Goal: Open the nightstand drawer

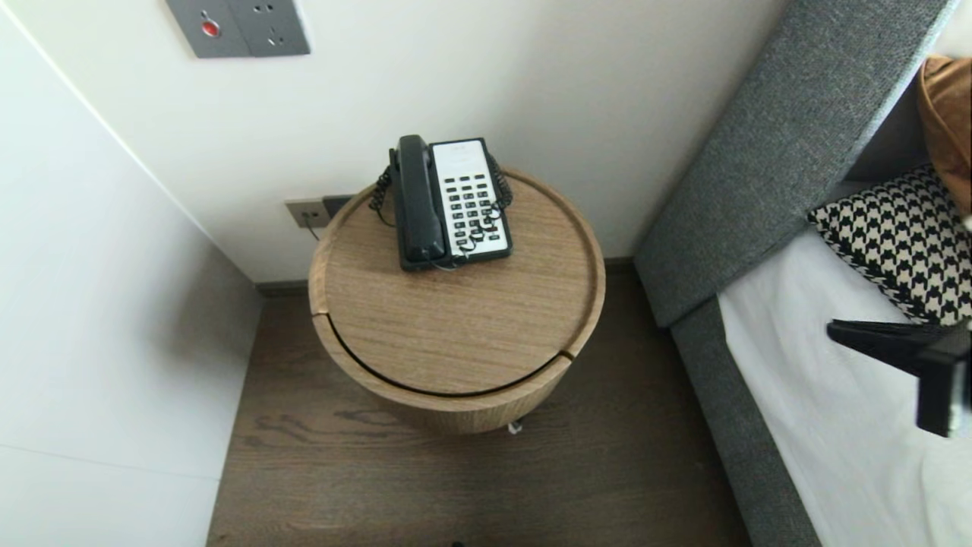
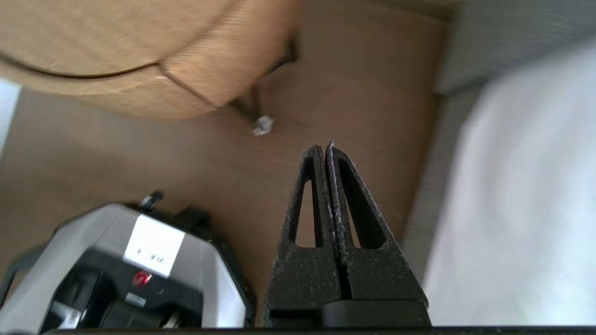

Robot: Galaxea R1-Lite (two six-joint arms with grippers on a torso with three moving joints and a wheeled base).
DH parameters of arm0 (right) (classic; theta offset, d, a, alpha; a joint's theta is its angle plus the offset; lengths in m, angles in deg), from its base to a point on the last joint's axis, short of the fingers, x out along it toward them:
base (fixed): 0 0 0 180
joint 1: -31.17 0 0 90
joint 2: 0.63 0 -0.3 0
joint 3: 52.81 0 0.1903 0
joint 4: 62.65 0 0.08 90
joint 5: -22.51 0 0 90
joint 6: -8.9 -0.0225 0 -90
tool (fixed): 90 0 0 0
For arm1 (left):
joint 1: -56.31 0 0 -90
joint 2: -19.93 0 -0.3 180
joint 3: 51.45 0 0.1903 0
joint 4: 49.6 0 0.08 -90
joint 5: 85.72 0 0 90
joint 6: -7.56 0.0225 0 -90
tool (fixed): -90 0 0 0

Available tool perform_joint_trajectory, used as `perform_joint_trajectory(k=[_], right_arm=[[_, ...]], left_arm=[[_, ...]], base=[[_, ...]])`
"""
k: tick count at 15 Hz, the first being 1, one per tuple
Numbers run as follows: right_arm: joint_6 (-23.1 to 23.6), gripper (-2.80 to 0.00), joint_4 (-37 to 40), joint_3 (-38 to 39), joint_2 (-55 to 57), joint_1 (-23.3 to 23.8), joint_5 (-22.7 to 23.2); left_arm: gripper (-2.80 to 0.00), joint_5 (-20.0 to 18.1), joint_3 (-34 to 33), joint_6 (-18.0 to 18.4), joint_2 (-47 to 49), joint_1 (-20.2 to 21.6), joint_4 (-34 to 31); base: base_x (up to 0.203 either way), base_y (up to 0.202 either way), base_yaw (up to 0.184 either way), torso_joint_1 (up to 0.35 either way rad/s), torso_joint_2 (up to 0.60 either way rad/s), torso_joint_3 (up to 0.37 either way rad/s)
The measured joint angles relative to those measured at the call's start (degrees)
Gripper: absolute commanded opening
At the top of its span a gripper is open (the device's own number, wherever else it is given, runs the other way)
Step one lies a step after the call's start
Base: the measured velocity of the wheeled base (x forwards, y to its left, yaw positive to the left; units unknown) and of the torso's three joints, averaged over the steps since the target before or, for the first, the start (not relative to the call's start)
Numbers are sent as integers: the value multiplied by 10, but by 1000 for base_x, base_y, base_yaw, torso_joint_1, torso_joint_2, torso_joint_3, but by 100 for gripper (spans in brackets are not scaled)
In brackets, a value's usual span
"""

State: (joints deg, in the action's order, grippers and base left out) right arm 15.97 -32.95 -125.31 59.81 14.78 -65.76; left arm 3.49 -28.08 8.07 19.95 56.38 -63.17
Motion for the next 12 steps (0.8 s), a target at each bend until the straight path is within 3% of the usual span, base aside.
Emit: perform_joint_trajectory(k=[5, 12], right_arm=[[34, -280, -19, -53, 154, -79, 0], [61, -280, -20, -222, 346, -149, -14]], left_arm=[[-280, 0, 0, 0, 0, 0, 0], [-280, 0, 0, 0, 0, 0, 5]], base=[[0, 0, 0, 0, 0, 0], [0, 0, 0, 0, 0, 0]])
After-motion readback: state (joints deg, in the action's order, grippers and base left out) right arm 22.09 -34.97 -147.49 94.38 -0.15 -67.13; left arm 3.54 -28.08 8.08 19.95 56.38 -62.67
